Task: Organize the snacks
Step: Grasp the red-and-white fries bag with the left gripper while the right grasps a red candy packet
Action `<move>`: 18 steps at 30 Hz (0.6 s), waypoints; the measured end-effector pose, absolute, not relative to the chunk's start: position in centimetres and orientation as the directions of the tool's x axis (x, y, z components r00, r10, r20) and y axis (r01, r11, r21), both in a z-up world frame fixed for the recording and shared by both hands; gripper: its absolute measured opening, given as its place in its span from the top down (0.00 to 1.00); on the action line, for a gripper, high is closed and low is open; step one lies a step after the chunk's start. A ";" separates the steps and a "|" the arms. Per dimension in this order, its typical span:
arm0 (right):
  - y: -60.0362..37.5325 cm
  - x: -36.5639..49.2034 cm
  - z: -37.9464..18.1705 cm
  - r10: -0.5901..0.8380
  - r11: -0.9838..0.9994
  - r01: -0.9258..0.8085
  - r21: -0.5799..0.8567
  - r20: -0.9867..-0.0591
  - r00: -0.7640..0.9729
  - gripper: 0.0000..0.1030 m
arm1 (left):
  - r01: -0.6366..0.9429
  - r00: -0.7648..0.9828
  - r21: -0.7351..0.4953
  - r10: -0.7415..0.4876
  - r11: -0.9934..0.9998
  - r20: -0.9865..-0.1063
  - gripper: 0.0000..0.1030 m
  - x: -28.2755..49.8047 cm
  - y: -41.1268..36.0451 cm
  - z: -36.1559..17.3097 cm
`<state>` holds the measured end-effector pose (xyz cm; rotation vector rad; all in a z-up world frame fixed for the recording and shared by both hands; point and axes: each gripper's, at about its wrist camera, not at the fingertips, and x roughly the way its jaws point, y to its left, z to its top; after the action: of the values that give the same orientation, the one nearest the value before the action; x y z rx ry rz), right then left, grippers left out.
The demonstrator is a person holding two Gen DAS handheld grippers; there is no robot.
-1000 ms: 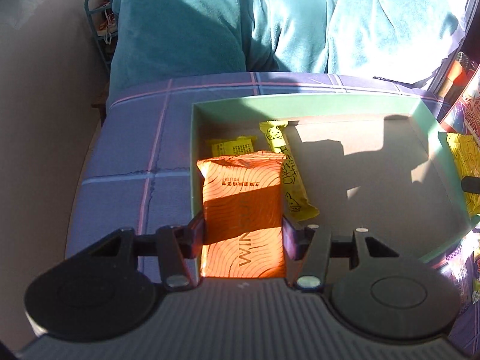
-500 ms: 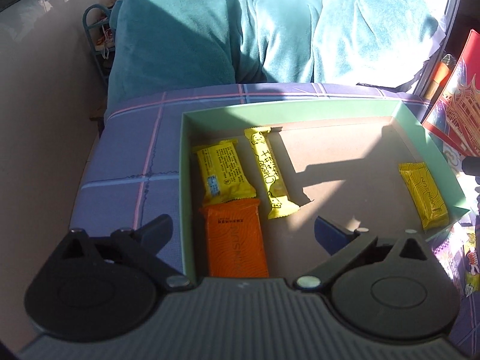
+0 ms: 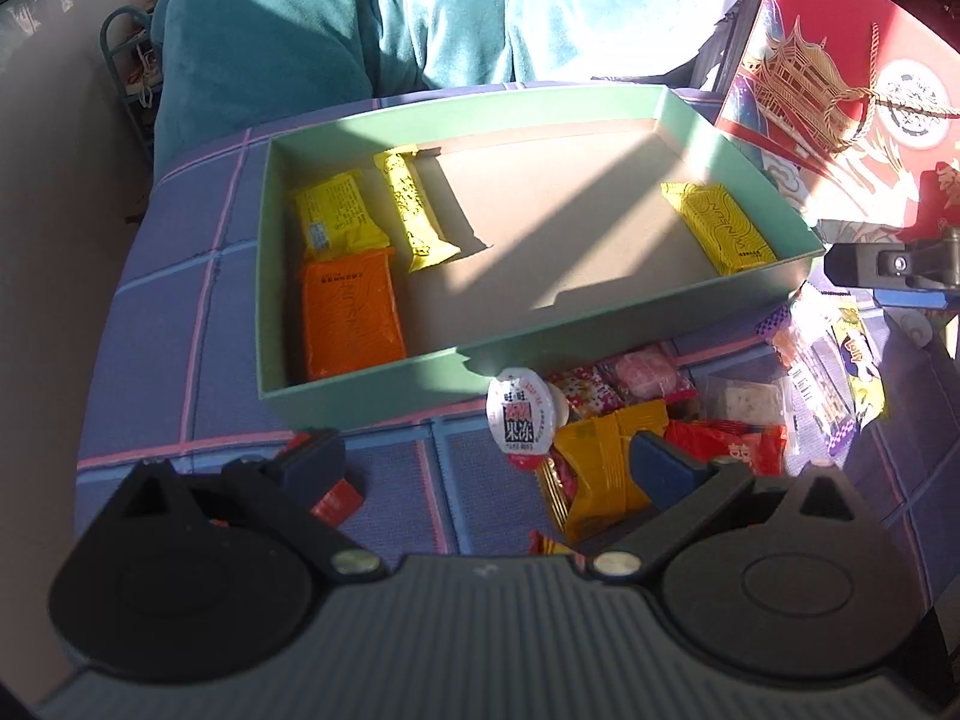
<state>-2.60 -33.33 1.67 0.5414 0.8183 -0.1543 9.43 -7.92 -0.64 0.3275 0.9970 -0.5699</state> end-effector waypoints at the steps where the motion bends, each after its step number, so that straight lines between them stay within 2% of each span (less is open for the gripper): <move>1: -33.2 -2.9 1.6 0.076 0.853 0.334 0.400 -0.729 0.680 0.00 | 0.597 0.404 0.002 -0.299 0.802 -0.864 0.00 8.7 -8.0 -1.0; 12: -30.4 -5.3 0.1 0.097 0.860 0.320 0.397 -0.744 0.662 0.01 | 0.633 0.326 -0.016 -0.284 0.774 -0.902 0.00 5.1 -7.8 -4.6; 15: -29.7 -5.4 0.1 0.086 0.875 0.308 0.373 -0.746 0.660 0.09 | 0.628 0.329 -0.014 -0.282 0.778 -0.901 0.00 5.2 -7.3 -5.1; 17: -29.3 -5.3 0.1 0.087 0.880 0.300 0.369 -0.746 0.661 0.20 | 0.622 0.346 0.023 -0.248 0.783 -0.905 0.00 5.4 -7.2 -5.6; 18: -29.1 -5.3 0.0 0.088 0.881 0.298 0.367 -0.747 0.660 0.22 | 0.616 0.354 0.042 -0.229 0.787 -0.907 0.00 5.5 -7.0 -6.0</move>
<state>-5.28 -29.11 0.04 0.4927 0.8509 -0.1244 5.47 -7.02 -6.02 0.4127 1.0795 -0.5662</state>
